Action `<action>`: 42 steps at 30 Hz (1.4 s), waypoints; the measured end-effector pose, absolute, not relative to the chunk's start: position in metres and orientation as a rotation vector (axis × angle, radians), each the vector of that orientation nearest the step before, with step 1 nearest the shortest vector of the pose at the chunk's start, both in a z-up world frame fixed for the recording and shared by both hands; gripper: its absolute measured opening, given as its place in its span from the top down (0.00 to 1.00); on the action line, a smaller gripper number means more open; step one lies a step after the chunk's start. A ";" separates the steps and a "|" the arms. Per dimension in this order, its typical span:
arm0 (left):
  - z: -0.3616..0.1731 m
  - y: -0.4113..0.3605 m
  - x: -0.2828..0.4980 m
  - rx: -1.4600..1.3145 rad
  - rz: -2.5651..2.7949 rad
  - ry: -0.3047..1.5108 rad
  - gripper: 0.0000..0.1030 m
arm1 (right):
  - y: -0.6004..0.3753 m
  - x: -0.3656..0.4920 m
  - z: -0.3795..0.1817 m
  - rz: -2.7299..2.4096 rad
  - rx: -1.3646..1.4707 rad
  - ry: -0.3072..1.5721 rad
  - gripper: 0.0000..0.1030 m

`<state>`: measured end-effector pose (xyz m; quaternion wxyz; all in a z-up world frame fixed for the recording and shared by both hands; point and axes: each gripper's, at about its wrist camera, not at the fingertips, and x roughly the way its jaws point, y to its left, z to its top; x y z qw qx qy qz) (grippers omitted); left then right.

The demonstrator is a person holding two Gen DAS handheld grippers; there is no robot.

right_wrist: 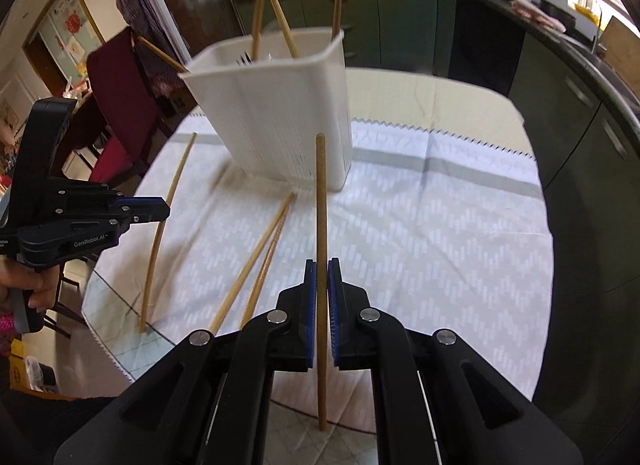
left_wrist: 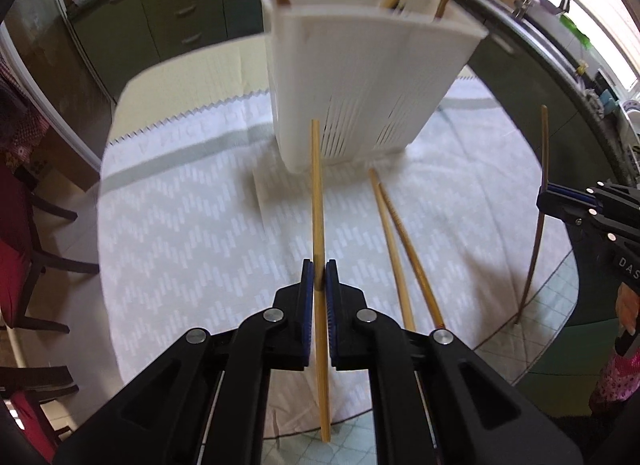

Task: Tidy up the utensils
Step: 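Lift both chopsticks upright and carry them above the white caddy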

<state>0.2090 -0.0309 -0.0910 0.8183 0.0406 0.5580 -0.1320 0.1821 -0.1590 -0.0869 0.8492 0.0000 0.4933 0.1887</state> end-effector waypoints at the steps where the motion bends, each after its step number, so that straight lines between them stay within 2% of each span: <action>1: -0.084 -0.027 0.205 0.081 -0.284 1.174 0.94 | -0.157 0.179 -0.083 0.395 -0.002 1.026 0.93; 14: -0.034 -0.029 0.163 0.091 -0.297 1.049 0.94 | -0.153 0.151 -0.058 0.393 -0.004 0.958 0.93; 32: 0.004 -0.033 0.154 0.095 -0.317 0.957 0.95 | -0.153 0.147 -0.026 0.420 -0.002 0.894 0.93; 42: 0.060 -0.044 0.162 0.098 -0.347 0.846 0.95 | -0.148 0.152 0.003 0.452 -0.005 0.861 0.93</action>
